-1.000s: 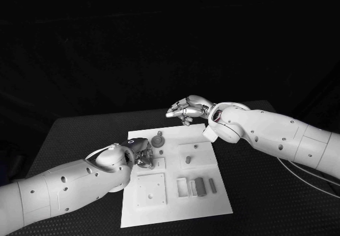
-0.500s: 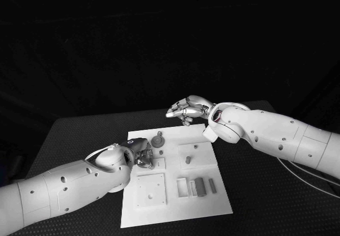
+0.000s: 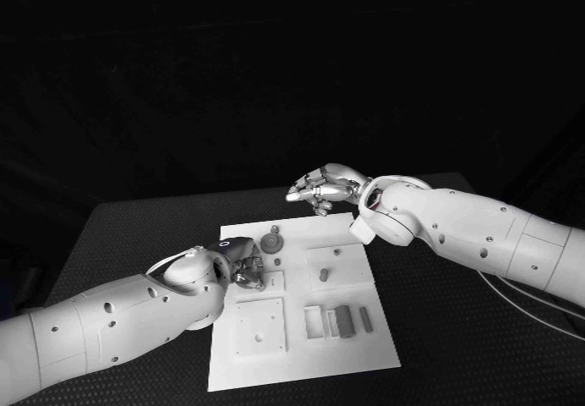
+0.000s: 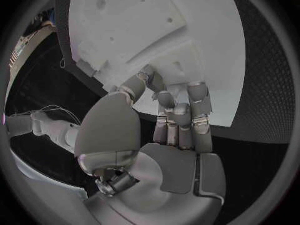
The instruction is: Assemble the parts on the task board
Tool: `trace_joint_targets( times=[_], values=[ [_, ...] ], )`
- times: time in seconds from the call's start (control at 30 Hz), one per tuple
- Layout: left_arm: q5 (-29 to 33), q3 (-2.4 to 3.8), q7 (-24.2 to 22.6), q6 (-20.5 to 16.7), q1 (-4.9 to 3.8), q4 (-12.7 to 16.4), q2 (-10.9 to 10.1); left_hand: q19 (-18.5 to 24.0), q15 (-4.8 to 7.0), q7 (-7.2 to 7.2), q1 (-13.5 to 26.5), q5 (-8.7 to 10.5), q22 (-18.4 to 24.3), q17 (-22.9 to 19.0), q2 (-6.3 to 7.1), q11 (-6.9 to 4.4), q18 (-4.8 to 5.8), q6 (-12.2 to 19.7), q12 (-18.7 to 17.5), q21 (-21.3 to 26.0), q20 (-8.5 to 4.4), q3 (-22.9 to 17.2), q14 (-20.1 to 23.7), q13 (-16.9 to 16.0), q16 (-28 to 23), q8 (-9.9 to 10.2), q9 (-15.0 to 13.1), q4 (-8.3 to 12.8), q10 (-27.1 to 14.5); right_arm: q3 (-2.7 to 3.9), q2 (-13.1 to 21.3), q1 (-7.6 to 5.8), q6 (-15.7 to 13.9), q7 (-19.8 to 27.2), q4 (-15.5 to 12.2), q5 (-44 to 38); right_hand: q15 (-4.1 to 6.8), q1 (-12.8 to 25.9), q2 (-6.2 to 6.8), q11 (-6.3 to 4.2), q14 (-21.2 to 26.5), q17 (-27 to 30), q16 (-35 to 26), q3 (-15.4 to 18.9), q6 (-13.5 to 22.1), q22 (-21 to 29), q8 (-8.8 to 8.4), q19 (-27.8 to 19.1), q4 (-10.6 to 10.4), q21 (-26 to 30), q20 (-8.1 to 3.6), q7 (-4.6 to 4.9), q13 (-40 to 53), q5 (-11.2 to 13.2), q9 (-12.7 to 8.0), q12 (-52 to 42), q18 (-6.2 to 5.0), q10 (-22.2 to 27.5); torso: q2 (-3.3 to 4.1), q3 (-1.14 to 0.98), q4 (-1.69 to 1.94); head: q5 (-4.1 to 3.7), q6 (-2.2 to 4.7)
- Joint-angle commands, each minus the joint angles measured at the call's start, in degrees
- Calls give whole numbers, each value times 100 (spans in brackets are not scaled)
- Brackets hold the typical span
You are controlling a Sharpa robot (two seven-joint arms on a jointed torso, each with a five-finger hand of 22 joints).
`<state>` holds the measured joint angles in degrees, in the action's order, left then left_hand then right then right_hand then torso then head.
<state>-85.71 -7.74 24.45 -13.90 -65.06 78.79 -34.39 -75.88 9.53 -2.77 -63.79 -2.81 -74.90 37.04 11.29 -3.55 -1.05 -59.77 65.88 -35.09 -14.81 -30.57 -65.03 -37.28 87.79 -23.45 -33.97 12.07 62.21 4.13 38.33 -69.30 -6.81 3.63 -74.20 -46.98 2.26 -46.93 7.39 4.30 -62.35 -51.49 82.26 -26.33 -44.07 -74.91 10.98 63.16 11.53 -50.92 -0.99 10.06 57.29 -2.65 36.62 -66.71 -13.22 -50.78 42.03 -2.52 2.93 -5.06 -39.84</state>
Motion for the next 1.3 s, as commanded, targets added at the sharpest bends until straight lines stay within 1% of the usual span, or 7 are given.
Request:
trace_joint_targets(
  times=[0.03,0.1,0.33,0.87,1.0,1.03,1.3],
  values=[
    [-32,3,64,50,-7,-26,-20,34,-19,-48,37,-14,-103,2,111,40,-198,0,-26,40,-1,40,-3,0,-29,3,-42,2,-37,2,2,3,56,33,-6,-38,-1,27,-8,-31,25,9,23,28,7,-65,13,6,0,27,-46,38,-9,-11,9,-22,-178,-7,3,-1,0,-2,-1],
    [-32,3,63,35,-7,-26,-27,35,-24,-55,42,-14,-102,2,131,47,-200,26,-28,44,1,49,0,0,-30,14,-41,4,-43,2,2,3,56,33,-7,-38,-1,27,-8,-31,26,9,23,28,8,-65,13,6,0,27,-46,39,-10,-11,9,-22,-178,-7,2,2,1,-3,-4],
    [-32,2,36,-14,-7,-11,-33,40,-42,-75,35,-14,-101,2,170,65,-206,92,-31,56,11,60,17,-1,-33,41,-38,12,-64,2,2,4,58,34,-4,-38,-1,29,-6,-31,26,9,23,28,8,-65,13,7,0,28,-46,39,-11,-11,9,-23,-178,-6,3,1,-2,-3,-5],
    [-10,2,-22,-83,-5,22,-15,35,-51,-86,26,-14,-103,5,183,76,-211,125,-26,58,17,63,19,-4,-30,52,-37,16,-65,2,3,6,59,34,-3,-38,-1,31,-4,-31,26,11,23,27,10,-66,11,7,-2,29,-46,39,-14,-11,10,-25,-178,-5,3,-7,-4,-4,-10],
    [-8,2,-26,-85,-5,39,-8,34,-53,-87,25,-13,-103,5,187,77,-213,128,-25,59,18,65,18,-4,-29,53,-38,17,-64,2,2,6,58,35,-3,-38,-1,31,-4,-31,26,11,23,27,10,-66,11,7,-2,30,-46,39,-15,-11,10,-26,-178,-5,4,-6,-5,-3,-13],
    [-5,2,-27,-89,-5,43,-7,34,-53,-88,25,-13,-103,5,188,77,-213,129,-24,59,19,65,18,-5,-28,53,-38,17,-64,2,2,7,58,34,-3,-38,-1,31,-4,-30,26,11,23,27,10,-66,11,7,-2,30,-46,39,-15,-11,10,-26,-178,-5,3,-9,-5,-3,-14],
    [6,2,-26,-95,-2,67,-5,30,-61,-95,47,-11,-104,7,215,84,-216,143,-21,61,27,83,19,-6,-26,55,-41,7,-65,2,5,7,60,34,-3,-38,-1,31,-3,-30,26,11,24,26,10,-66,10,7,-2,30,-46,39,-17,-11,10,-27,-178,-5,4,-10,-5,-13,-18]
  ],
)
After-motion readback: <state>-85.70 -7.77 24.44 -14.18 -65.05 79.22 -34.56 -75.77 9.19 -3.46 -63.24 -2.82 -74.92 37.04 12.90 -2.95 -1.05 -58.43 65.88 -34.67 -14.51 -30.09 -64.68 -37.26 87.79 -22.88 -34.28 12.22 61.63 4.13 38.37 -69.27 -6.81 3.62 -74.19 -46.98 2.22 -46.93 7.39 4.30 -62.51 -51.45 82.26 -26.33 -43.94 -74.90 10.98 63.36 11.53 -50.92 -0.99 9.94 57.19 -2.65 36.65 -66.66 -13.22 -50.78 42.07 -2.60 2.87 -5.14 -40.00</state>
